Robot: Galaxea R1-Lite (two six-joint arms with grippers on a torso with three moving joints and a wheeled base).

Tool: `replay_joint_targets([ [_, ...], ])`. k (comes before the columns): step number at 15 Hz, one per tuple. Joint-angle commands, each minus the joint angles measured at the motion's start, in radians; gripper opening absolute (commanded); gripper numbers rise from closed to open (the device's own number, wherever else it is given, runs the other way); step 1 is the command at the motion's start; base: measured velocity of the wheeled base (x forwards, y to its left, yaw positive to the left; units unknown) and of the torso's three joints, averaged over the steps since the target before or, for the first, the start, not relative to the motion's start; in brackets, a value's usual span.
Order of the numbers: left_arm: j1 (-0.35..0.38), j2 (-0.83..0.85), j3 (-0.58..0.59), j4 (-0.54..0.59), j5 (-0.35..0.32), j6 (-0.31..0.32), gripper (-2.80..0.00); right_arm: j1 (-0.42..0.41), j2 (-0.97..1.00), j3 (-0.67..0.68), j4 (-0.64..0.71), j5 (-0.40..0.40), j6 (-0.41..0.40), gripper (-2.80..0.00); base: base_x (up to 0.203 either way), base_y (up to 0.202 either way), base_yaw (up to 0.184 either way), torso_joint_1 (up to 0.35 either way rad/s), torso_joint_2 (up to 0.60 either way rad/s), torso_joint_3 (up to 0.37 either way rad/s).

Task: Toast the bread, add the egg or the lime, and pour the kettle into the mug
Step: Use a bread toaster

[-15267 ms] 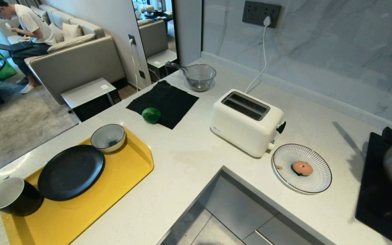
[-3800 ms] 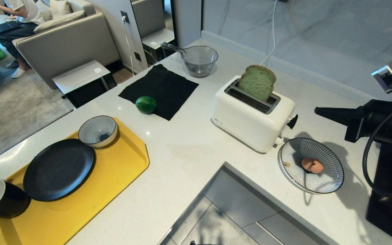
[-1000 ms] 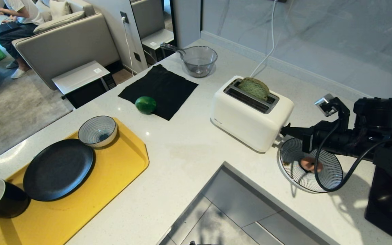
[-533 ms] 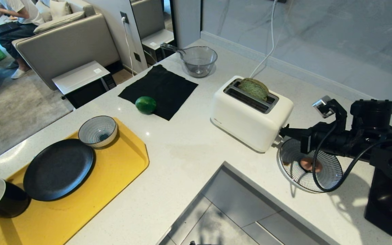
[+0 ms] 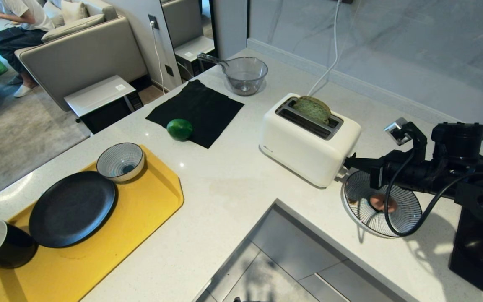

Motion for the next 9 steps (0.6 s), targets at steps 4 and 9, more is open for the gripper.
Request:
replay_joint_targets([
  [4, 0.000, -0.002, 0.016, -0.001, 0.000, 0.000, -2.80, 0.000, 0.002, 0.004, -0.009, 0.003, -0.001, -2.80, 0.000, 0.000, 0.000, 0.000, 0.00, 0.000],
  [9, 0.000, -0.002, 0.017, -0.001, 0.000, 0.000, -2.80, 0.000, 0.002, 0.004, -0.010, 0.003, -0.002, -2.80, 0.000, 0.000, 0.000, 0.000, 0.00, 0.000],
])
